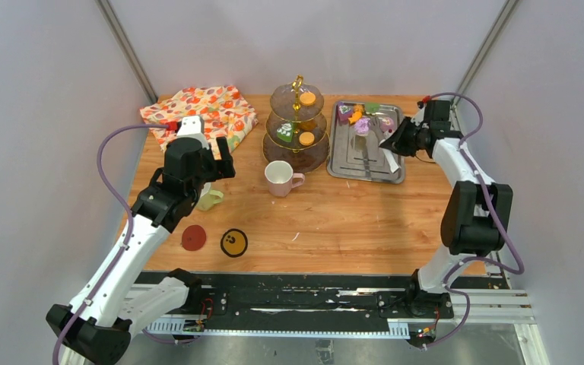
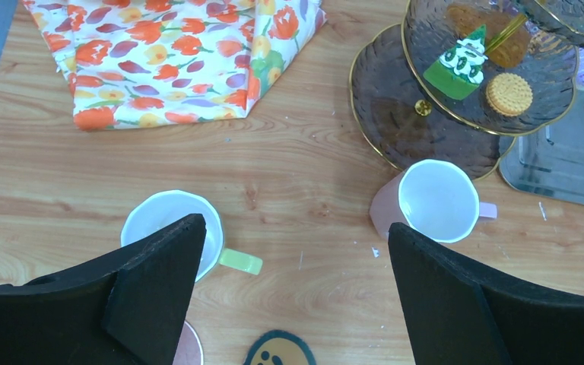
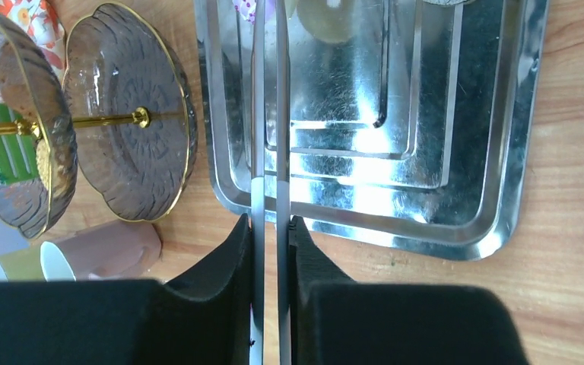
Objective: Serve the afternoon tea
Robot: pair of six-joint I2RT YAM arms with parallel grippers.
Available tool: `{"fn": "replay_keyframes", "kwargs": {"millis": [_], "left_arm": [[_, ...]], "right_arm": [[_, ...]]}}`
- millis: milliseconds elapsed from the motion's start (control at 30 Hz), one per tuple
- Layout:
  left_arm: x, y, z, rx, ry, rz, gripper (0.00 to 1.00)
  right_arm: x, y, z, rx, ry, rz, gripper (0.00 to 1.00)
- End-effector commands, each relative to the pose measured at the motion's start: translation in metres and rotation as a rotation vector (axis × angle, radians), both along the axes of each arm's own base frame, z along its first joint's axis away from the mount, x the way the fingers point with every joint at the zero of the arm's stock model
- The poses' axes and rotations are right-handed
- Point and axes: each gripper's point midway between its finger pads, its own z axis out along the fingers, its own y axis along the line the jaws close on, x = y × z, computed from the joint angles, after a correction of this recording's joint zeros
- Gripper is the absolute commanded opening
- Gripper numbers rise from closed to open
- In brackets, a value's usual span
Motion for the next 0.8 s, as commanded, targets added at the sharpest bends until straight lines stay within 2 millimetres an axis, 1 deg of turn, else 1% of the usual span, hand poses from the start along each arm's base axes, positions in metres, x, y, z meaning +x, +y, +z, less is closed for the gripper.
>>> {"fn": "replay_keyframes", "kwargs": {"millis": [0, 67, 233, 433, 500, 633, 767], "left_arm": [[0.0, 0.002, 0.007, 0.002, -0.038, 0.008, 0.95], [-0.001, 0.003, 0.008, 0.002, -0.041, 0.008, 0.95], [-0.002, 0.004, 0.01, 0.001, -0.047, 0.009, 0.95], [-0.003, 0.001, 0.009, -0.016, -0.044, 0.002, 0.95], [-0.003, 0.0, 0.009, -0.019, -0.045, -0.002, 0.95], [-0.004, 0.002, 0.013, -0.015, -0.054, 0.002, 0.95], [-0.007, 0.006, 0.018, -0.014, -0.065, 0.013, 0.95]], "right_arm": [[-0.013, -0.008, 0.023, -0.028, -0.066, -0.009, 0.01], [-0.022, -0.008, 0.027, -0.037, -0.073, -0.009, 0.0], [-0.044, -0.006, 0.057, -0.056, -0.131, 0.011, 0.01], [-0.074, 0.005, 0.116, -0.04, -0.271, 0.061, 0.01], [-0.082, 0.012, 0.138, -0.021, -0.325, 0.084, 0.01], [-0.095, 0.035, 0.179, 0.002, -0.417, 0.16, 0.0], [-0.107, 0.061, 0.205, 0.022, -0.466, 0.239, 0.01]]}}
